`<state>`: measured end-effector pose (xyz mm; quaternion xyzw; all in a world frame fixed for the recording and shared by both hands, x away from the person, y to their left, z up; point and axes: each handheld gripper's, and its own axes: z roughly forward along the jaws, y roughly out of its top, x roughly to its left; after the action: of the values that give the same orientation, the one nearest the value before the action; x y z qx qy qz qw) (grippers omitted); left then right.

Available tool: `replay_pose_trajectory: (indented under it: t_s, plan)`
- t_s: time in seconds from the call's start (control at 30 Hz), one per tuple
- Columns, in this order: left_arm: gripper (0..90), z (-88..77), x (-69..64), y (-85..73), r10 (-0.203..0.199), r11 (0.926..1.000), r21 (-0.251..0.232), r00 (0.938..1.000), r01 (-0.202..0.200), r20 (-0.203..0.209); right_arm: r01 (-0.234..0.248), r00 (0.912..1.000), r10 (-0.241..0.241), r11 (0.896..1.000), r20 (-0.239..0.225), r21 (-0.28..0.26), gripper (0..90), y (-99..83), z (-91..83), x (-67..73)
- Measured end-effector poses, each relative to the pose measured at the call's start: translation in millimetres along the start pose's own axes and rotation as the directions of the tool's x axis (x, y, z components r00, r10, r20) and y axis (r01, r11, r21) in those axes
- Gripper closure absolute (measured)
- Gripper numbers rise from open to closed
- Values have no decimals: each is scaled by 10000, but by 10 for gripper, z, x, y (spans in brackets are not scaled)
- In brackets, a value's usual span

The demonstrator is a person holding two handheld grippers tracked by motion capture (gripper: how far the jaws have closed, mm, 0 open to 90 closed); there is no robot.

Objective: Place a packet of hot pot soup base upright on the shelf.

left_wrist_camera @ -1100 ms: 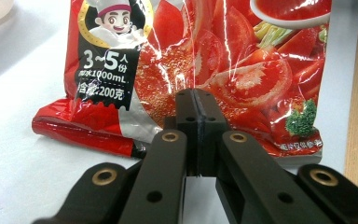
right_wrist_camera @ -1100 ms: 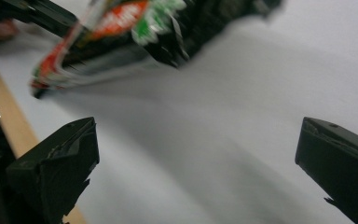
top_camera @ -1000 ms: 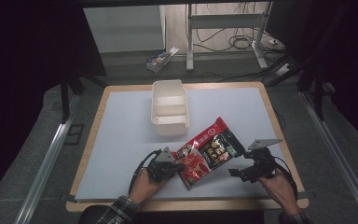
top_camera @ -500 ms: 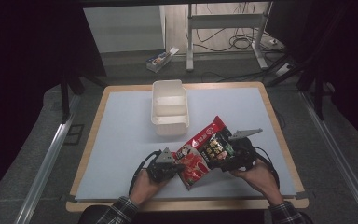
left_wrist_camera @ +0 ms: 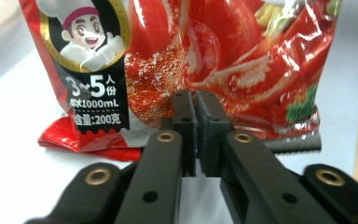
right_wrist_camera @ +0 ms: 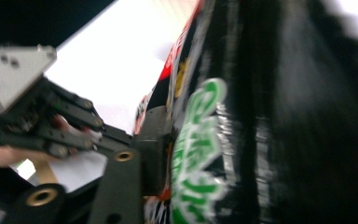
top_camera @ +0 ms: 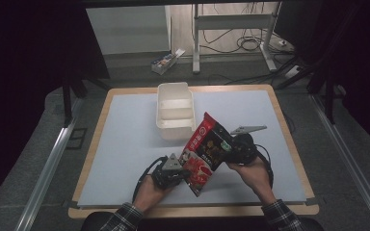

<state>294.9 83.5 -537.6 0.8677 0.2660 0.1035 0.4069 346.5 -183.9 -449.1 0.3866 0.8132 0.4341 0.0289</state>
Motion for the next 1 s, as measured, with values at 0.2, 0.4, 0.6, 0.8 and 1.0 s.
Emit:
replay_pose_trajectory:
  t_s: [0.2,0.4,0.6,0.8,1.0]
  plan:
    - [699,-76,-31,14,208,9985,-496,9997,-212,-84,-576,9968,539,9963,-590,-642,704,26,-62,-88]
    - [470,-129,-66,15,257,9943,-1028,9987,-301,-434,-361,9976,309,9957,-612,-856,720,133,-183,-73]
    - [339,-147,-30,4,-124,9918,-1281,9975,35,-689,-273,9986,225,9944,-477,-1021,717,239,-294,-99]
    - [275,-186,9,-7,-431,9876,-1534,9967,321,-687,-259,9995,235,9922,-205,-1219,713,372,-417,-160]
    - [178,-178,26,-7,-742,9865,-1511,9946,626,-720,-131,9998,148,9890,103,-1470,713,552,-523,-225]
